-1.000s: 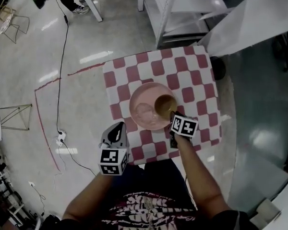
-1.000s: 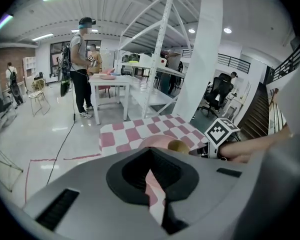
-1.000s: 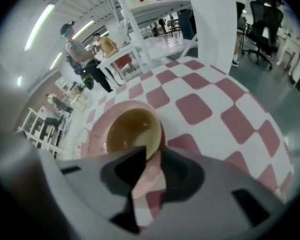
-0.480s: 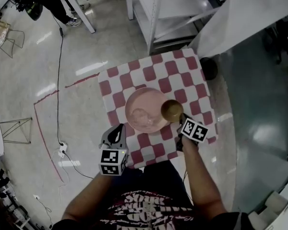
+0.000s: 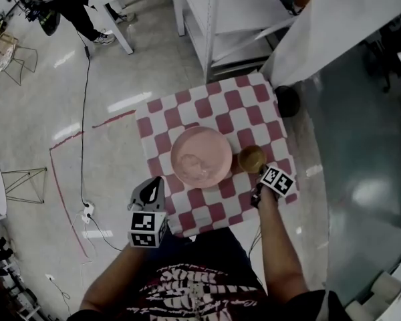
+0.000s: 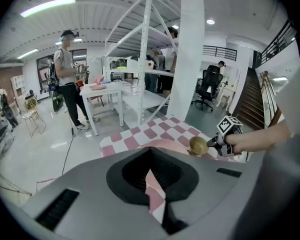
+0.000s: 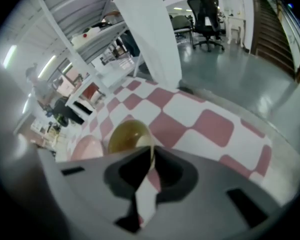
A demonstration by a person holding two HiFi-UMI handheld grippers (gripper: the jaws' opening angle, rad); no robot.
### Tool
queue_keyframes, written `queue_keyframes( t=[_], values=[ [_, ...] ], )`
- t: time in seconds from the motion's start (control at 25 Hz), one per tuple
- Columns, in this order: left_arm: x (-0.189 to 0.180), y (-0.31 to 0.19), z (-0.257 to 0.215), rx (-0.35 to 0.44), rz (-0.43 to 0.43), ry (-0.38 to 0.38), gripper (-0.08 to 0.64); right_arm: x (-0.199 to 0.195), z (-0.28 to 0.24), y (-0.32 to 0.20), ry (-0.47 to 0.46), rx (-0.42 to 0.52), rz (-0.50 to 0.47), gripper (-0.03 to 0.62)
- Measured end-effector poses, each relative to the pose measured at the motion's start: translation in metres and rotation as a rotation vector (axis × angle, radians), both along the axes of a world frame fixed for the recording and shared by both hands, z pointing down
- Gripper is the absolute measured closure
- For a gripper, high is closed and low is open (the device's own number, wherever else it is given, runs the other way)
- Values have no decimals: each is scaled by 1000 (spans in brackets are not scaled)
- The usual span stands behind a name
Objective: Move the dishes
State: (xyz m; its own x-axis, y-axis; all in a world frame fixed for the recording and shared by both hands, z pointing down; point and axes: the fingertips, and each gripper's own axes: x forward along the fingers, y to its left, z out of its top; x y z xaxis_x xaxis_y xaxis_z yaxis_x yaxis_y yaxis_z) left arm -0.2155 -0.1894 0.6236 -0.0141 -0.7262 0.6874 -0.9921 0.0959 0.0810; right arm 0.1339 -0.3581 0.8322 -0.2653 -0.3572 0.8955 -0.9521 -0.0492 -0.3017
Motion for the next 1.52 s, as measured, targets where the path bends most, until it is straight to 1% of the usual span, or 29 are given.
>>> queue_keyframes(
  t=[0.08, 0.12, 0.16, 0.28, 0.36, 0.48, 0.6, 0.68, 0.76, 0.84, 0.92, 1.08, 1.16, 1.24, 1.32, 1.4, 1.52],
  values=[
    [-6, 1, -5, 14, -14, -14, 534, 2, -5, 2, 25, 18, -37, 542],
    [-6, 1, -7, 23, -18, -13, 534, 2, -10, 3, 30, 30, -56, 490],
    [-5, 0, -9, 30, -20, -8, 534, 1, -15, 4, 35, 44, -76, 420],
    [0, 2, -9, 35, -16, 24, 534, -8, -40, 10, 63, 96, -150, 414],
    [4, 4, -5, 21, -2, 47, 534, -25, -60, 22, 50, 127, -208, 414],
    [8, 9, 6, -26, 20, 81, 534, -75, -87, 48, -48, 159, -305, 414],
    [8, 16, 17, -63, 24, 146, 534, -135, -104, 76, -133, 177, -424, 415],
    [6, 21, 17, -71, 29, 171, 534, -171, -106, 93, -160, 171, -497, 415],
    [1, 25, 14, -66, 38, 171, 534, -197, -100, 107, -160, 152, -550, 415],
    [-7, 31, 10, -59, 40, 165, 535, -213, -88, 116, -138, 122, -587, 416],
    [-15, 39, 9, -66, 45, 157, 534, -222, -76, 120, -121, 93, -597, 416],
    [-25, 55, 19, -110, 73, 129, 535, -232, -59, 116, -99, 59, -563, 416],
    [-30, 62, 24, -125, 76, 127, 534, -234, -49, 115, -72, 41, -552, 424],
    [-37, 65, 27, -125, 69, 134, 534, -238, -40, 113, -29, 32, -559, 442],
    [-46, 65, 27, -120, 62, 140, 534, -241, -32, 111, 40, 39, -591, 499],
    [-53, 63, 27, -114, 59, 145, 534, -244, -29, 108, 108, 57, -623, 502],
    [-58, 56, 25, -91, 65, 153, 534, -241, -26, 99, 173, 63, -632, 542]
  ],
)
